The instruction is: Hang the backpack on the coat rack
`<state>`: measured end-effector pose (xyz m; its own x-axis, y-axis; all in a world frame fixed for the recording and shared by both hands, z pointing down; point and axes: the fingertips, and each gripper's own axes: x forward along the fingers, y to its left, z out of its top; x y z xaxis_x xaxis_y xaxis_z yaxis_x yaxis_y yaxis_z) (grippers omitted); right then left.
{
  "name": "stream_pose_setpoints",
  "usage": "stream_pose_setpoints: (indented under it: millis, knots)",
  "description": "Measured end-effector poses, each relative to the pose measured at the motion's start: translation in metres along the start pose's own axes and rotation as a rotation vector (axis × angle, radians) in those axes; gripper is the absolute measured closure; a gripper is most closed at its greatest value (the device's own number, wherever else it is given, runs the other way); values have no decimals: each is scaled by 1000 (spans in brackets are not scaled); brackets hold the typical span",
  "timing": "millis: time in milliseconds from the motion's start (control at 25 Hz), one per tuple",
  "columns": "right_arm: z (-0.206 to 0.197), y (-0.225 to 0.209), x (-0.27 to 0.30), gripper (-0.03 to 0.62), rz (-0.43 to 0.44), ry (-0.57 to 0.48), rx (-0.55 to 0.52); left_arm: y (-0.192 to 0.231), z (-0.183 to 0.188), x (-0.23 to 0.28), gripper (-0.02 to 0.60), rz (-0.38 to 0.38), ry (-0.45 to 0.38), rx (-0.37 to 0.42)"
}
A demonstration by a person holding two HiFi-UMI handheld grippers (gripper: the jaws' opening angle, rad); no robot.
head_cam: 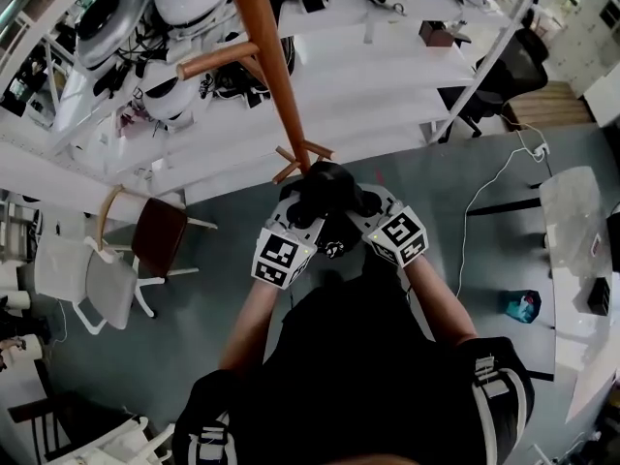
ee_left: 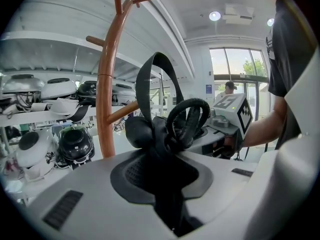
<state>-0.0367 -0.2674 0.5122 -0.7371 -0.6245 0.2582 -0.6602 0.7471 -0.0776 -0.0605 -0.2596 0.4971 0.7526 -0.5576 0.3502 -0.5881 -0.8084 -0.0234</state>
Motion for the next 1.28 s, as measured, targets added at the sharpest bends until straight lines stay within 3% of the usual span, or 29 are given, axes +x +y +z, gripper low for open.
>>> stream_pose_setpoints:
  millis: [560,1280]
  knots:
    - [13,-37,31,502,117,14,-15,34,6,28,494,106,3,-70]
    - [-4,-71,70,502,224,76,-38,68,-7,55,494,214,43,-146]
